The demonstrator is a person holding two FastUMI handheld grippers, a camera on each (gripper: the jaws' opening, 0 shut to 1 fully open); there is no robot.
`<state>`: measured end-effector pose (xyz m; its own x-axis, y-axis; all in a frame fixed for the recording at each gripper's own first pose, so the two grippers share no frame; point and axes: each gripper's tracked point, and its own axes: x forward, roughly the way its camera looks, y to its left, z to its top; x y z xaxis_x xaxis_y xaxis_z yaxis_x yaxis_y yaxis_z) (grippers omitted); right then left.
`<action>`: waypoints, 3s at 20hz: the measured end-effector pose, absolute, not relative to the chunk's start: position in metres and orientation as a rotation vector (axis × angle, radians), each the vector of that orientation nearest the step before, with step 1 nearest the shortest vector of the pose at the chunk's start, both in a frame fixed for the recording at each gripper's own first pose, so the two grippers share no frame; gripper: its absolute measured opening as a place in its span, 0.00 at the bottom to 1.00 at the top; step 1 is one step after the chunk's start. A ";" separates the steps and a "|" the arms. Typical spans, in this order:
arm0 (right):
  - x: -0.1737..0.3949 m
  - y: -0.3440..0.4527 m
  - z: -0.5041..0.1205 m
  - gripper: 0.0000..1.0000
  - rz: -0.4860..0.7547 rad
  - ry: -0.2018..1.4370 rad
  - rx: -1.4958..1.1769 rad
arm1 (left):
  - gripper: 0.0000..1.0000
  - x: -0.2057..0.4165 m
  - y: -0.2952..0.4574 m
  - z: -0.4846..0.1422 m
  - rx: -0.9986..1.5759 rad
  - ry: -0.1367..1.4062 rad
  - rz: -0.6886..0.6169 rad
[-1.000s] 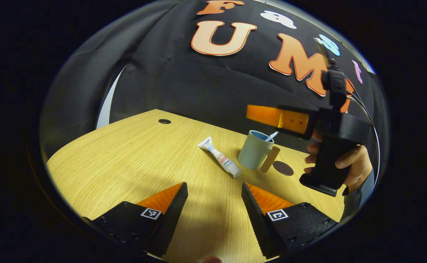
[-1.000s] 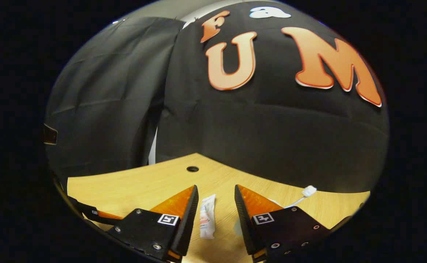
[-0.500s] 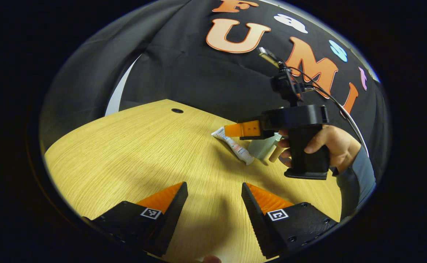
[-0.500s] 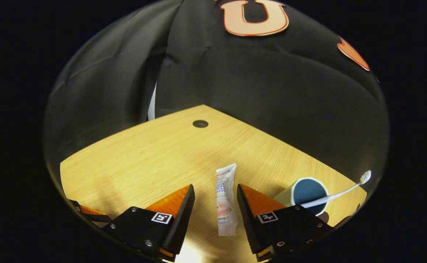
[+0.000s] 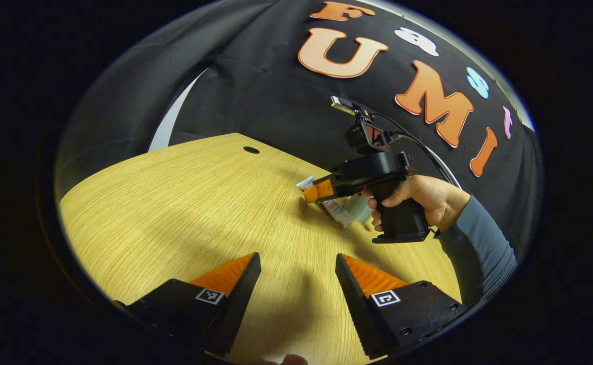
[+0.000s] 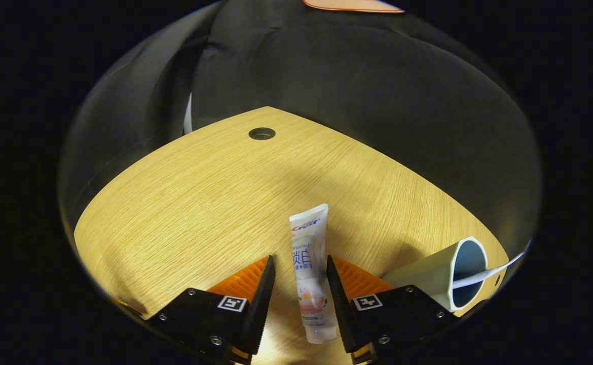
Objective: Put the toothbrush and toothpaste on the desktop into the cup, then pick up the cup and place it on the coaster on the desktop.
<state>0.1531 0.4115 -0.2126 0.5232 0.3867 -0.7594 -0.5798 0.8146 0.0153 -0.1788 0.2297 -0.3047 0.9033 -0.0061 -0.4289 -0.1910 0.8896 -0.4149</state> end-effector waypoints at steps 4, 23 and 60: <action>0.161 0.405 -0.214 0.36 0.557 0.859 -0.214 | 0.89 -0.181 0.227 -0.301 -0.482 0.437 0.091; 0.177 0.415 -0.185 0.11 0.590 0.514 0.077 | 0.89 -0.178 0.208 -0.303 -0.474 0.462 0.050; 0.130 0.318 -0.228 0.50 0.512 0.404 0.135 | 0.89 -0.150 0.146 -0.296 -0.410 0.525 0.018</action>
<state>0.1297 0.3183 -0.2283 0.7951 0.5009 -0.3419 -0.4482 0.8651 0.2250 -0.1502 0.1460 -0.2961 0.8669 -0.0872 -0.4908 -0.1202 0.9189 -0.3757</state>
